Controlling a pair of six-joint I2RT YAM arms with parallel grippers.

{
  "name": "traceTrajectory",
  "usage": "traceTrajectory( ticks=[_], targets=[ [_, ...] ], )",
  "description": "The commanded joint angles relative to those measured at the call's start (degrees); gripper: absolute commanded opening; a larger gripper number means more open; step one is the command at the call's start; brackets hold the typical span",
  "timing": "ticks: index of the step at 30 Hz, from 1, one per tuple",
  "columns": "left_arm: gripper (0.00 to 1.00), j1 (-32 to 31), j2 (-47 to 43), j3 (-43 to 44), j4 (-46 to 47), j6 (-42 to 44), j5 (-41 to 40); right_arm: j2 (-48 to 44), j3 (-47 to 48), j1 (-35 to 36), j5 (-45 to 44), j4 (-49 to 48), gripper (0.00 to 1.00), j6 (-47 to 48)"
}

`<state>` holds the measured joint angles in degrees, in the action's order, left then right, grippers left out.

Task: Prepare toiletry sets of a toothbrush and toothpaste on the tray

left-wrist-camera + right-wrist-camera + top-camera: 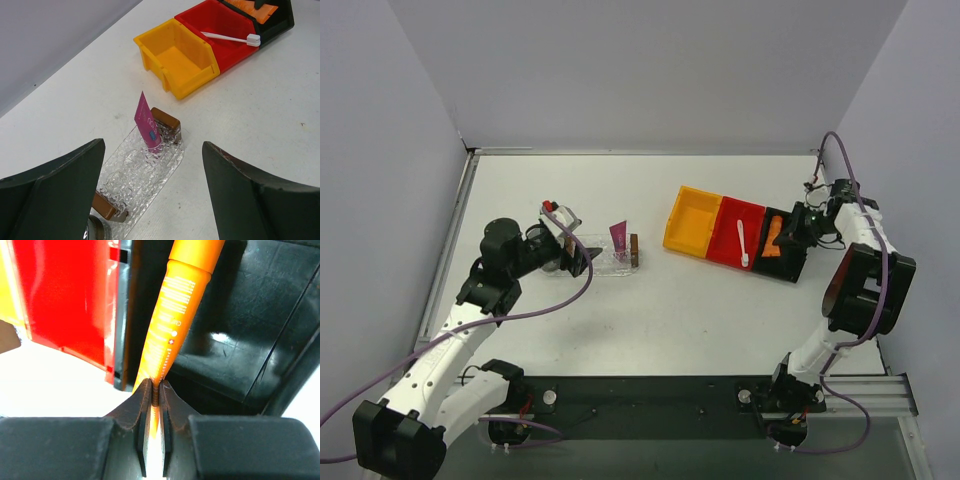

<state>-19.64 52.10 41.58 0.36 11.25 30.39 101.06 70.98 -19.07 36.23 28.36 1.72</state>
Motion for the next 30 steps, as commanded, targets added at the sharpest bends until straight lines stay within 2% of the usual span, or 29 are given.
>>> traceTrajectory(
  ticks=[1, 9, 15, 20, 30],
  targets=[
    [0.89, 0.39, -1.3, 1.04, 2.36, 0.53, 2.03, -6.04, 3.64, -0.62, 1.21, 2.93, 0.0, -0.13],
    [0.88, 0.21, -0.16, 3.77, 3.42, -2.1, 6.17, -12.54, 5.31, -0.62, 4.81, 7.32, 0.0, -0.75],
    [0.88, -0.57, 1.34, 5.96, 5.7, -3.86, 8.54, -17.11, 9.07, 1.13, 12.1, 13.02, 0.0, 0.21],
    [0.87, -3.65, 3.1, 11.13, 4.57, 1.92, 3.81, -19.14, 14.18, 10.09, 13.69, 19.71, 0.0, 3.9],
    [0.87, -11.3, 8.19, 19.05, 0.87, 12.74, -3.58, -17.91, 21.83, 25.21, 18.09, 23.76, 0.0, 4.26]
  ],
)
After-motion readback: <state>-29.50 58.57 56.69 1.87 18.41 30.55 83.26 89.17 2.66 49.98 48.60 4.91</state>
